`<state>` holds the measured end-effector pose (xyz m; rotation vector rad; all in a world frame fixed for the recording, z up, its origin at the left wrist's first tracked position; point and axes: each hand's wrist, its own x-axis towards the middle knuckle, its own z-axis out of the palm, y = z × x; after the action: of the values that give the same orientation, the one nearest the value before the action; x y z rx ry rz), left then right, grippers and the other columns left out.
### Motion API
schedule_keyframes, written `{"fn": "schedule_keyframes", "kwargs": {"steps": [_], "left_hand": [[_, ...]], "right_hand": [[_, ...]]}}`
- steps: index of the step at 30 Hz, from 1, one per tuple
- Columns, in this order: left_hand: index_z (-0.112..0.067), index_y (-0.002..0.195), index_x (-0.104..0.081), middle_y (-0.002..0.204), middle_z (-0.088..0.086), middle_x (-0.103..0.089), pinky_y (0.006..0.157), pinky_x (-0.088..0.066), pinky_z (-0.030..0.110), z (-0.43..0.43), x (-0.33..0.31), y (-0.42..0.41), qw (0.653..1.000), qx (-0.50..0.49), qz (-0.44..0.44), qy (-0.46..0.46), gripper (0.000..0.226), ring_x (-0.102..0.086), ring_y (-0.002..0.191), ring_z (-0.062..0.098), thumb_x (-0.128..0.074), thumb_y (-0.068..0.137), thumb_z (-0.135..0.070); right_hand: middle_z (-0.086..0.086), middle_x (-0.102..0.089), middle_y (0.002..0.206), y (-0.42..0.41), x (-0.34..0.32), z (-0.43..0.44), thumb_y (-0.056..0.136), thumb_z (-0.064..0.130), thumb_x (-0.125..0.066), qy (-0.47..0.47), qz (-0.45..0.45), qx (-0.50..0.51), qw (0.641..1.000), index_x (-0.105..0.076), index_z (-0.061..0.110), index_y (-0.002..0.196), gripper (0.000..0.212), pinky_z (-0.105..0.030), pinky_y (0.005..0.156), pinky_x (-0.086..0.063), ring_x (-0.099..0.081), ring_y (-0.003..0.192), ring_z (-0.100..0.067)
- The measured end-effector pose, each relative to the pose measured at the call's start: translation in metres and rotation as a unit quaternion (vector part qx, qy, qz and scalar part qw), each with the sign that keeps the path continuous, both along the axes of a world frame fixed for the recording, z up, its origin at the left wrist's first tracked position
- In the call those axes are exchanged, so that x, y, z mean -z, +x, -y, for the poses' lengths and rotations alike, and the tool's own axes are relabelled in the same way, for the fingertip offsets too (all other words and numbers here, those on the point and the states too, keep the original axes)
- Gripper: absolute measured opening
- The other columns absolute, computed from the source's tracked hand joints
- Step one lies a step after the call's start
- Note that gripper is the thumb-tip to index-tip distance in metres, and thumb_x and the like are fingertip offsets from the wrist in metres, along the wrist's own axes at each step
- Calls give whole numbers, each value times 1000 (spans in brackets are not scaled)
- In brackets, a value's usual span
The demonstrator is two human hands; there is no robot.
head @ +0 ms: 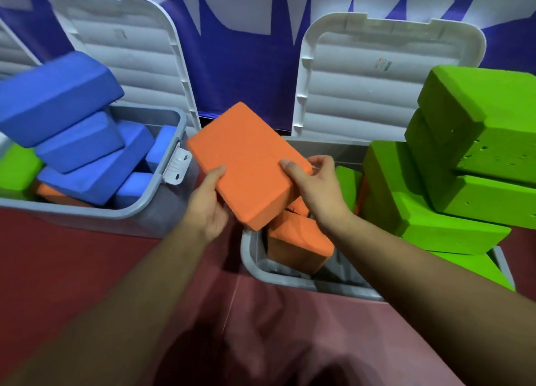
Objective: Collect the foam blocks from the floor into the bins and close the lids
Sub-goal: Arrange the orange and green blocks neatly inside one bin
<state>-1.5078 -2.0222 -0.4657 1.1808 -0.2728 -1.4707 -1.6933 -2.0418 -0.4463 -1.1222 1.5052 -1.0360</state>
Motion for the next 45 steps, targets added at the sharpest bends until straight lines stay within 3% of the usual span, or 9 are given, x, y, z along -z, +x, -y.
{"fn": "schedule_keyframes", "kwargs": {"steps": [3, 9, 14, 17, 21, 25, 27, 31, 45], "left_hand": [[-11, 132, -53, 122, 12, -67, 97, -50, 51, -13, 7, 0, 998, -39, -46, 29, 41, -64, 112, 29, -60, 94, -28], [-20, 127, -56, 118, 8, -68, 94, -50, 41, -21, 26, -11, 992, 38, 35, 116, 45, -66, 108, 25, -70, 88, -36], [-18, 126, -55, 115, -1, -68, 92, -50, 34, -15, 32, -4, 982, 54, 154, 98, 53, -64, 107, 19, -76, 82, -39], [-20, 131, -51, 119, -1, -67, 85, -51, 33, -15, 30, -3, 977, 37, 202, 57, 69, -65, 107, 19, -76, 75, -51], [-22, 129, -36, 103, -3, -59, 77, -45, 34, -3, 13, 4, 945, -22, 326, 29, 71, -59, 88, 15, -63, 71, -55], [-34, 124, -44, 111, -6, -61, 84, -49, 36, -3, 5, 18, 931, 13, 365, 13, 51, -61, 94, 12, -66, 79, -43], [-33, 126, -50, 112, -7, -63, 81, -51, 33, -2, 2, 24, 931, 38, 362, 17, 47, -63, 94, 11, -68, 83, -38], [-35, 128, -53, 120, -5, -66, 93, -54, 43, 0, -5, 38, 944, 63, 324, 21, 60, -67, 103, 17, -75, 72, -43], [-25, 137, -46, 114, -3, -69, 83, -59, 36, -2, -15, 51, 970, -11, 237, -45, 55, -71, 97, 13, -70, 88, -32]], "right_hand": [[-5, -61, 117, 23, 14, 2, 65, 56, -83, 80, 83, 0, 993, -37, 14, 125, 86, -45, 95, -53, -65, 103, -20], [-4, -58, 121, 29, 48, -11, 84, 51, -70, 139, -1, -24, 990, -41, 5, 128, 70, -44, 100, -49, -60, 109, -22], [-7, -65, 109, 19, 58, -14, 82, 52, -73, 191, 57, -44, 979, -49, 6, 121, 64, -55, 82, -58, -69, 95, -28], [-3, -62, 115, 15, 60, -19, 72, 54, -80, 173, 102, -22, 979, -38, 12, 128, 82, -50, 88, -58, -68, 101, -25], [-2, -63, 102, 0, 57, -14, 89, 66, -50, 100, 88, 33, 991, -46, 20, 124, 58, -43, 88, -50, -64, 90, -21], [-16, -66, 95, -22, 69, -7, 100, 49, -43, 129, -101, 13, 986, -58, 12, 83, 44, -40, 89, -48, -64, 95, -33], [-15, -66, 105, -31, 79, -11, 91, 44, -60, 113, -244, -95, 958, -59, 11, 95, 33, -35, 88, -46, -61, 106, -33], [-11, -44, 137, -34, 86, -26, 71, 58, -73, 129, -497, -251, 821, -39, 20, 132, 80, -52, 104, -32, -33, 133, -36], [-16, -52, 122, -9, 60, -36, 69, 73, -67, 64, -478, -169, 860, -39, 11, 116, 83, -42, 86, -47, -59, 113, -38]]}}
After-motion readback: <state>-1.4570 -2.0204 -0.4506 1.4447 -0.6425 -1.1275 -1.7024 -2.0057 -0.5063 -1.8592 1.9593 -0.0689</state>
